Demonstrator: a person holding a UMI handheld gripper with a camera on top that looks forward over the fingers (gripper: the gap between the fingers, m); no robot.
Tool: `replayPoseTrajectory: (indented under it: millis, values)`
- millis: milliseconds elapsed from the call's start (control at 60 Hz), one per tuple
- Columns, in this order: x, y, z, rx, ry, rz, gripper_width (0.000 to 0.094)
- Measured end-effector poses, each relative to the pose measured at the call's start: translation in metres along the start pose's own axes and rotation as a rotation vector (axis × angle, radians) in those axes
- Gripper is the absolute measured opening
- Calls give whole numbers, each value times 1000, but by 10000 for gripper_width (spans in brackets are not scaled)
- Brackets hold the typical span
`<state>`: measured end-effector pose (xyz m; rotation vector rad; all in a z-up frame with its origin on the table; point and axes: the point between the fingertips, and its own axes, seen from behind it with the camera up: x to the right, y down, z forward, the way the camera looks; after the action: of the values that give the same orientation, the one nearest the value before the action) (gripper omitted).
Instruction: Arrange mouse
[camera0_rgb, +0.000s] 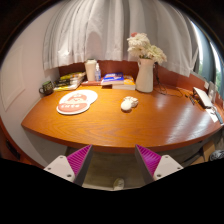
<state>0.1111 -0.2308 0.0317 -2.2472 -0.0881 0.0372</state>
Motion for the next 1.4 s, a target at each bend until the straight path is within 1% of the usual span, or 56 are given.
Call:
replayPoseTrajectory:
  millis: [117, 217, 433, 467, 517, 567, 667, 800, 850, 900, 983, 1033, 1150, 1283, 1317, 1333, 1400]
  values:
    - [46, -6, 44, -23, 48, 21, 849]
    - [68, -27, 82, -33, 68, 37, 849]
    - [82, -76, 168, -72, 53, 62, 853]
    - [82, -83, 178, -86, 46, 66, 855]
    - [82, -98, 193, -76, 39, 54, 852]
    - [80, -106, 206, -87, 26, 44, 858]
    - [72, -121, 227, -106, -4, 16, 836]
    - [54, -132, 240, -141, -50, -30, 769]
    - [50, -135, 246, -150, -70, -45, 699]
    - [44, -135, 246, -159, -71, -56, 658]
    - [42, -137, 248, -165, -76, -56, 548]
    - [42, -137, 249, -165, -68, -49, 539]
    - [43, -138, 250, -173, -48, -35, 485]
    - [43, -138, 251, -198, -9, -4, 402]
    - [43, -138, 251, -206, 0, 4, 394]
    - [43, -138, 252, -210, 3, 6, 374]
    - [46, -143, 250, -224, 26, 33, 374]
